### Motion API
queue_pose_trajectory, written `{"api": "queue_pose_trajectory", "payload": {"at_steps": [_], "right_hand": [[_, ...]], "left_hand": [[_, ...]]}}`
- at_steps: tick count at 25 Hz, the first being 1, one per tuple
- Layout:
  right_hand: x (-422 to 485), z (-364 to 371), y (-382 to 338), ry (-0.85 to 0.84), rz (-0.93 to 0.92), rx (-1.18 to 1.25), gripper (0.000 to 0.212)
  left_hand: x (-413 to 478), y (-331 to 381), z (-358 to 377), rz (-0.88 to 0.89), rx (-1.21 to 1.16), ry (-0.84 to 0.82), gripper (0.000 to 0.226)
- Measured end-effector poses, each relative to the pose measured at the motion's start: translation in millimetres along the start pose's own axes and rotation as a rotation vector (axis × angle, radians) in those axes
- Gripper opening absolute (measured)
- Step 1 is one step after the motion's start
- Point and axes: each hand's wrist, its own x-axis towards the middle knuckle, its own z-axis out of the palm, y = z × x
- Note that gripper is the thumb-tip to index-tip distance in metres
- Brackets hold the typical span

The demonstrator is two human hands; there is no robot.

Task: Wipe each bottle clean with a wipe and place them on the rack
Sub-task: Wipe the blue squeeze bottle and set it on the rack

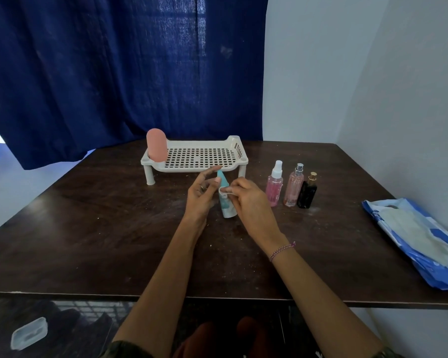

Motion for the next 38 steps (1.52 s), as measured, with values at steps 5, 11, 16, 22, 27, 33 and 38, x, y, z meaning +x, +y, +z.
{"api": "queue_pose_trajectory", "payload": {"at_steps": [5, 11, 16, 22, 27, 33, 38], "right_hand": [[-17, 3, 1, -0.037, 0.021, 0.077, 0.022], [-15, 2, 3, 0.068, 0.166, 0.13, 0.02], [-20, 4, 7, 0.005, 0.142, 0.139, 0.018], [-19, 6, 8, 0.015, 0.166, 0.181, 0.024], [-22, 7, 9, 0.023, 0.162, 0.236, 0.021], [-19, 8, 9, 0.042, 0.239, 0.239, 0.023], [-23, 7, -1, 0.062, 0.093, 0.271, 0.024]], "left_hand": [[4, -1, -2, -0.009, 0.005, 0.066, 0.028], [4, -3, -2, -0.013, -0.066, 0.012, 0.028], [3, 0, -2, -0.053, -0.15, 0.006, 0.029], [2, 1, -1, -0.08, -0.166, 0.01, 0.034], [3, 2, -3, -0.089, -0.176, 0.001, 0.034], [2, 2, -2, -0.105, -0.219, -0.031, 0.039], [2, 2, -3, -0.103, -0.284, -0.066, 0.044]]}}
